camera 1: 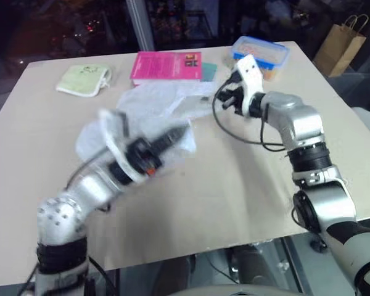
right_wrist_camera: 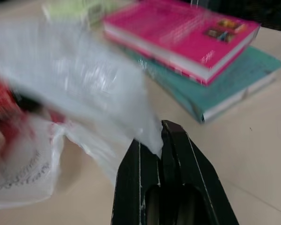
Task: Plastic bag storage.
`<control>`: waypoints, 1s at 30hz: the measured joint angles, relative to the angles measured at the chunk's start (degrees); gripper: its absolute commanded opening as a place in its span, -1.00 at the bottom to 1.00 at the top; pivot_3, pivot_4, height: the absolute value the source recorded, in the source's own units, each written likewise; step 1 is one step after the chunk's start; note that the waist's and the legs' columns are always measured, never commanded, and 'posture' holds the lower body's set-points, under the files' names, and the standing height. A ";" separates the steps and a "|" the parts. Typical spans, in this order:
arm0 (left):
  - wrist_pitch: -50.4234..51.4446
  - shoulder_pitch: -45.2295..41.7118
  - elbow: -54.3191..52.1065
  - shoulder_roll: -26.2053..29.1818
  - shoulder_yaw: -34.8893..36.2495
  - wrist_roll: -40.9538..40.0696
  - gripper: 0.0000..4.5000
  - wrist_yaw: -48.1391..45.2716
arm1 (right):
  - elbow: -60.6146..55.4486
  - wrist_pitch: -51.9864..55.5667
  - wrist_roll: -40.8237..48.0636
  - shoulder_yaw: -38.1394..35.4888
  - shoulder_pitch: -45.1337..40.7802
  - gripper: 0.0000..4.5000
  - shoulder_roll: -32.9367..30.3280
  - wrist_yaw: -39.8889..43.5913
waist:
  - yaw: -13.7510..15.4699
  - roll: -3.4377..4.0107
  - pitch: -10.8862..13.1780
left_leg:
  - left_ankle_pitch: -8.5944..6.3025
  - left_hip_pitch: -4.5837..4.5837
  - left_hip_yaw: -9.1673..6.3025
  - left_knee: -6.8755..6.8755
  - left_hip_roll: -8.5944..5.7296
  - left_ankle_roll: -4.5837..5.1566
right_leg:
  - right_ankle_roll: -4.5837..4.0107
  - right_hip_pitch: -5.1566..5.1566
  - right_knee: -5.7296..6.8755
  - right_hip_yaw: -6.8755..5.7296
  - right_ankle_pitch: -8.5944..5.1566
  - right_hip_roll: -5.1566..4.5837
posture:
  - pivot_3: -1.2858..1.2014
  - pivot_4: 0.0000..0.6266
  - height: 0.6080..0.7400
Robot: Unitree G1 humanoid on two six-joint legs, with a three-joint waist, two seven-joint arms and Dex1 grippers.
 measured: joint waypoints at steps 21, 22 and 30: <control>7.20 -48.51 50.62 13.61 -5.22 31.57 -0.98 -19.55 | -4.24 15.26 20.52 -19.26 -19.18 -1.00 -14.49 -5.12 | -1.41 -0.15 0.11 | 0.03 -0.86 -0.22 -0.32 -0.13 -0.02 | 0.00 -0.77 -0.30 -0.22 -0.01 -0.12 | 0.03 -0.52 1.00; 8.06 -45.89 48.34 12.67 -5.13 32.16 -0.98 -19.52 | -10.08 18.38 21.72 -19.02 -14.60 -1.00 -14.69 -6.09 | -1.58 -0.15 0.11 | 0.03 -0.91 -0.20 -0.24 -0.09 -0.02 | 0.00 -0.82 -0.23 -0.19 -0.01 -0.27 | 0.03 -0.52 1.00; 5.77 -15.66 24.05 2.44 -8.98 42.63 -0.98 -14.25 | -41.52 26.37 19.90 -7.41 24.78 -1.00 -16.99 -13.96 | -1.66 -0.08 0.08 | 0.03 -0.91 0.75 0.12 -0.15 0.04 | 0.05 -1.48 0.71 0.66 0.03 -0.35 | 0.03 -0.52 1.00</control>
